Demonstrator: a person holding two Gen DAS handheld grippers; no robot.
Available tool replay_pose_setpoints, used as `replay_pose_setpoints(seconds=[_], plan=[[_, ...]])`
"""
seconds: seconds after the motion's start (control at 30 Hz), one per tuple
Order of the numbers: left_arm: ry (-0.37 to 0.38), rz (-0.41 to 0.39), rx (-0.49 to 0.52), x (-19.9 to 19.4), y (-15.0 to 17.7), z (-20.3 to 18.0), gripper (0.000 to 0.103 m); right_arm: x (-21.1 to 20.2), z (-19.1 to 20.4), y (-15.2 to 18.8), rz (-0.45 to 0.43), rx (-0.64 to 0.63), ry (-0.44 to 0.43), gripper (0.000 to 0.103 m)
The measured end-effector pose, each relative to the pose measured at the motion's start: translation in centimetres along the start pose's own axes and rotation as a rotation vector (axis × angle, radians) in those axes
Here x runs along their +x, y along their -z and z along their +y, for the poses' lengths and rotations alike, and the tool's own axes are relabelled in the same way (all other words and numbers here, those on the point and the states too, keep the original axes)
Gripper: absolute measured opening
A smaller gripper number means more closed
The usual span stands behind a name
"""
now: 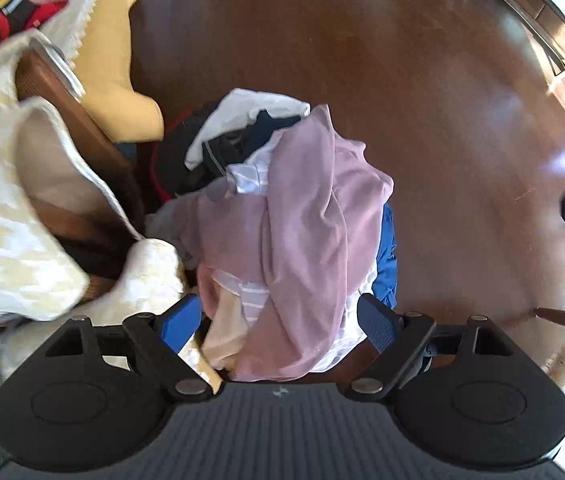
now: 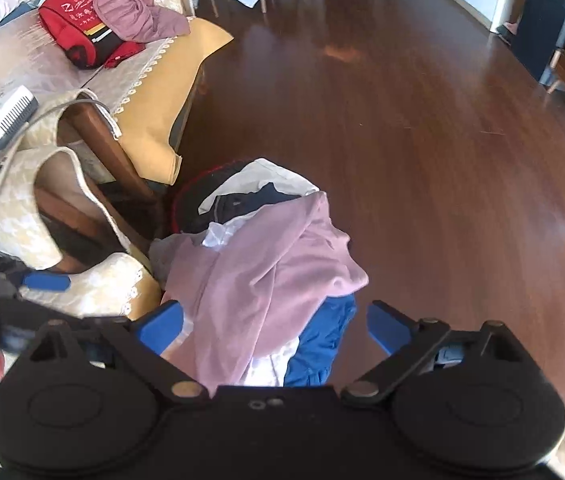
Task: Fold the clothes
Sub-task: 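Lower both tools to the pink sweatshirt and close both grippers on it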
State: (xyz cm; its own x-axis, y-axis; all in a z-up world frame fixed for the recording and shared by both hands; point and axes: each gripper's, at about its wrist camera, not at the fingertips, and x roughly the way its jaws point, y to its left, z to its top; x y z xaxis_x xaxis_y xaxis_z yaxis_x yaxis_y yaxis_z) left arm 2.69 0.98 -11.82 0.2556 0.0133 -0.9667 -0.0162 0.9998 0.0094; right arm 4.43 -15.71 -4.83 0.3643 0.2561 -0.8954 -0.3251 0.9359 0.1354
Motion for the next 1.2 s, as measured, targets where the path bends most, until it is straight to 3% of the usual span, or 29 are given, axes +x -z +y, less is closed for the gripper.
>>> replay_pose_setpoints(seconds=[0.37, 0.67, 0.77, 1.03, 1.2], plan=[[-0.011, -0.014, -0.023, 11.7, 0.5, 0.1, 0.085, 14.2, -2.1, 0.3, 0.092, -0.053, -0.035, 0.103], [0.034, -0.054, -0.038, 19.3, -0.4, 0.6, 0.085, 23.6, -2.6, 0.6, 0.15, -0.125, -0.033, 0.103], [0.049, -0.054, -0.043, 21.6, -0.7, 0.7, 0.085, 26.3, -3.0, 0.2, 0.158, -0.097, -0.054, 0.103], [0.083, -0.032, -0.057, 24.7, 0.1, 0.7, 0.085, 32.4, -1.6, -0.8, 0.163, -0.058, -0.096, 0.103], [0.086, -0.042, -0.042, 24.9, 0.4, 0.7, 0.085, 35.6, -0.9, -0.7, 0.225, -0.019, -0.106, 0.103]])
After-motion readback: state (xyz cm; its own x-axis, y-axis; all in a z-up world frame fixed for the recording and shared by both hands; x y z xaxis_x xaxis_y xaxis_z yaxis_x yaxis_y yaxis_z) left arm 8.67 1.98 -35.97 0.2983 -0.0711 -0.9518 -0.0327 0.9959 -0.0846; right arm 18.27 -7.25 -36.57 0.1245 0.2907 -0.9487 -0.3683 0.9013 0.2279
